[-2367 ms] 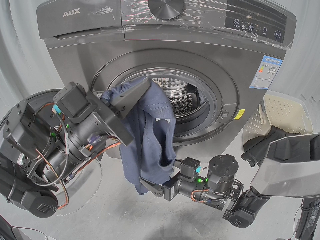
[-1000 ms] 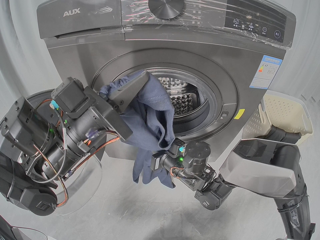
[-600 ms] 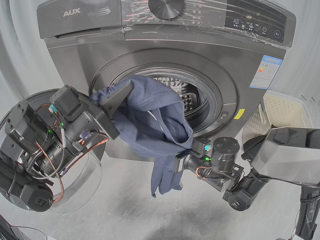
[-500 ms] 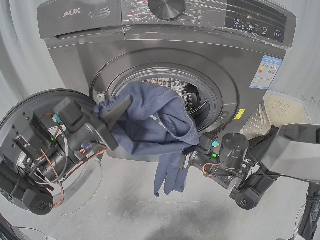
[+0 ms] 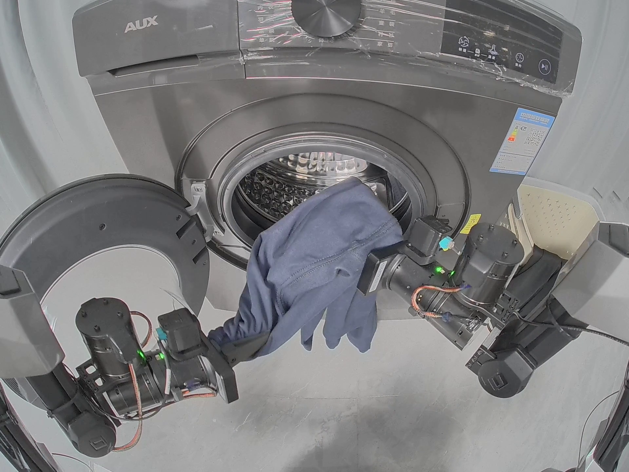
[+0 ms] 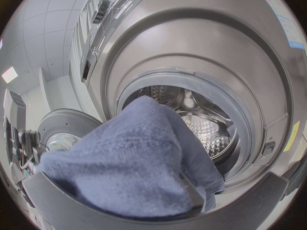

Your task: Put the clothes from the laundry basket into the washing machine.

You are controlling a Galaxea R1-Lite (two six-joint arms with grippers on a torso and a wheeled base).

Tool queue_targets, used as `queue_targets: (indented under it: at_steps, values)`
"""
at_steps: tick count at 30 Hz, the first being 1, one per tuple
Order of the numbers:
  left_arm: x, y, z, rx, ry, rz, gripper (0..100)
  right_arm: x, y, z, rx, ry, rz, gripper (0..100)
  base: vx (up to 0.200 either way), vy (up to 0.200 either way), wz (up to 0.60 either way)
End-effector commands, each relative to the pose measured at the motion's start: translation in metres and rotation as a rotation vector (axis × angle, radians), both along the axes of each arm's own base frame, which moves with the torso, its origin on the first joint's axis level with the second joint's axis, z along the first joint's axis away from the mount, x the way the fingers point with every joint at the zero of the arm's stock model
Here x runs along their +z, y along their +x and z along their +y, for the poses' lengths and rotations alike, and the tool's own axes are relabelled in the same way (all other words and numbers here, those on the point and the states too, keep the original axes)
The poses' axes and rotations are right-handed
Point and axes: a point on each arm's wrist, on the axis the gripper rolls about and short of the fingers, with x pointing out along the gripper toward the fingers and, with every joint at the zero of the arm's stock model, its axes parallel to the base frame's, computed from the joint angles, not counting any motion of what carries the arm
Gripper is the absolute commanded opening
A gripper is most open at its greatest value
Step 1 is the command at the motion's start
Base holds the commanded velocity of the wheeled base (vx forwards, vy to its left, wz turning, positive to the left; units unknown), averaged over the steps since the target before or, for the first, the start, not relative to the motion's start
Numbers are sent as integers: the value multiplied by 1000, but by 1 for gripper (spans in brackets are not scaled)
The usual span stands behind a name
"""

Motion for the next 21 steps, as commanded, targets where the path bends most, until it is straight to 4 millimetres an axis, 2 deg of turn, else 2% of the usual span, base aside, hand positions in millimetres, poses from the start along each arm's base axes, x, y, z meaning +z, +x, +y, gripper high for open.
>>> queue_targets:
  at_steps: [1,6,13,14,19,21]
  values:
    - [-32,-2,0,-20,95,107,0,11,-3,6,16,26,-29,0,0,0,0]
    - [-39,5,-2,-14,113,110,0,12,-11,12,42,26,-31,0,0,0,0]
    - [-34,19,-5,14,81,76,0,12,-14,12,50,21,-27,0,0,0,0]
    - [-34,19,-4,16,84,74,100,12,-14,12,50,21,-27,0,0,0,0]
    - [-37,20,-4,17,87,89,100,13,-13,11,46,18,-31,0,0,0,0]
    - [-47,17,-3,10,117,124,100,12,-9,7,32,18,-32,0,0,0,0]
